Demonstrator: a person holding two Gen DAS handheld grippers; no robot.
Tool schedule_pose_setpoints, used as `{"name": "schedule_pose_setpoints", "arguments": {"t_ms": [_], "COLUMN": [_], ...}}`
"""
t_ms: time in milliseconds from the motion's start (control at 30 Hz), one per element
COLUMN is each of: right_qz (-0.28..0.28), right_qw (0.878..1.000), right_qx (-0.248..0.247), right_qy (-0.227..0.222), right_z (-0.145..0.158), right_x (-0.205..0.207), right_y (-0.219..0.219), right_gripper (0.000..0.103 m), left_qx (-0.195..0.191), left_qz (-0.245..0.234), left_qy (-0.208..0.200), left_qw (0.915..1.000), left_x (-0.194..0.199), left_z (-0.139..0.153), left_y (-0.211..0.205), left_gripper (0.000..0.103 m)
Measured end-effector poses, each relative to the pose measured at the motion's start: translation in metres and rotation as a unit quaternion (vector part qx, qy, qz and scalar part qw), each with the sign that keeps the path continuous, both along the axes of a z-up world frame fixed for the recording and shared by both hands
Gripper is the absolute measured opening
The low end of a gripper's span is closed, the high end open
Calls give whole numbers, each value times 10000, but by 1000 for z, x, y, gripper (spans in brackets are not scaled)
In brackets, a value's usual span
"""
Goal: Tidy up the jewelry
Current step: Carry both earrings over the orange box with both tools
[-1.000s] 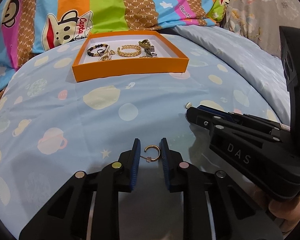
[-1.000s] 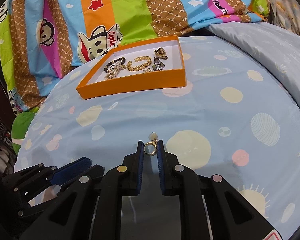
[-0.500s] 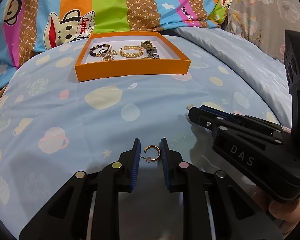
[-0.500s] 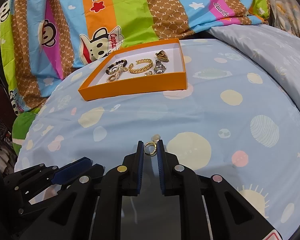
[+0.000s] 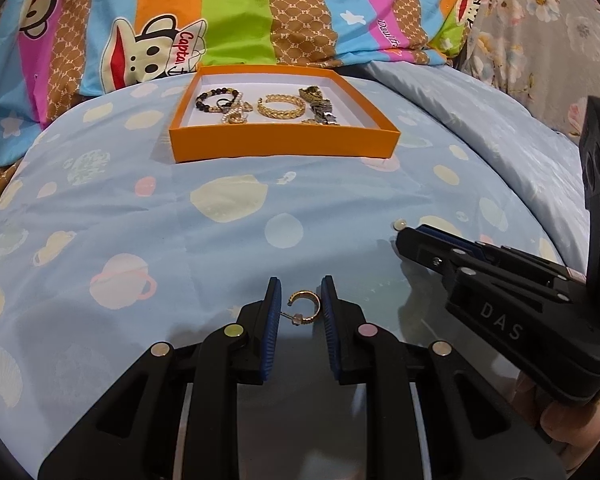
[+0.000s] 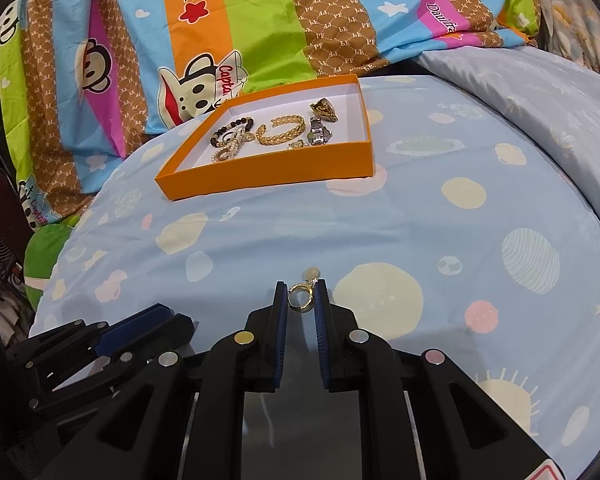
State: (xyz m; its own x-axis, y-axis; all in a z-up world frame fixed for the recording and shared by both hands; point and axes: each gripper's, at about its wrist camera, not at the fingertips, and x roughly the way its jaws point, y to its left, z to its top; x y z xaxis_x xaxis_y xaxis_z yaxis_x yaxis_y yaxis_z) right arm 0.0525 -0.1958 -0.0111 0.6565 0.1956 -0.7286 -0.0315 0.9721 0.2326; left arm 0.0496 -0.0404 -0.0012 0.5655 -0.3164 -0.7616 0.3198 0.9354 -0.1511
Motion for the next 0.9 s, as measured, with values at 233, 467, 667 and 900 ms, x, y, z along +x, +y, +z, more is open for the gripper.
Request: {"name": "schedule_pose_setpoints", "arguments": {"t_ms": [233, 467, 667, 900], "right_qz": [49, 47, 19, 47], "right_qw": [10000, 9999, 10000, 9999], "right_qx": [-27, -49, -59, -38], "right_qy": [72, 100, 49, -82], "right_z": [-1, -2, -1, 8], "right_x": [2, 2, 2, 1], "right_y": [2, 3, 3, 3], "right_gripper": [13, 13, 13, 13], "left_qx": [8, 12, 24, 134], "left_qz": [234, 256, 264, 294], "left_qy": [15, 40, 18, -103], "left_qw": [9997, 9997, 9996, 9994], "left_x": [8, 9, 9, 10], "left_z": [0, -2, -1, 9], "left_y": [12, 13, 13, 16], "left_gripper": [20, 20, 20, 20]}}
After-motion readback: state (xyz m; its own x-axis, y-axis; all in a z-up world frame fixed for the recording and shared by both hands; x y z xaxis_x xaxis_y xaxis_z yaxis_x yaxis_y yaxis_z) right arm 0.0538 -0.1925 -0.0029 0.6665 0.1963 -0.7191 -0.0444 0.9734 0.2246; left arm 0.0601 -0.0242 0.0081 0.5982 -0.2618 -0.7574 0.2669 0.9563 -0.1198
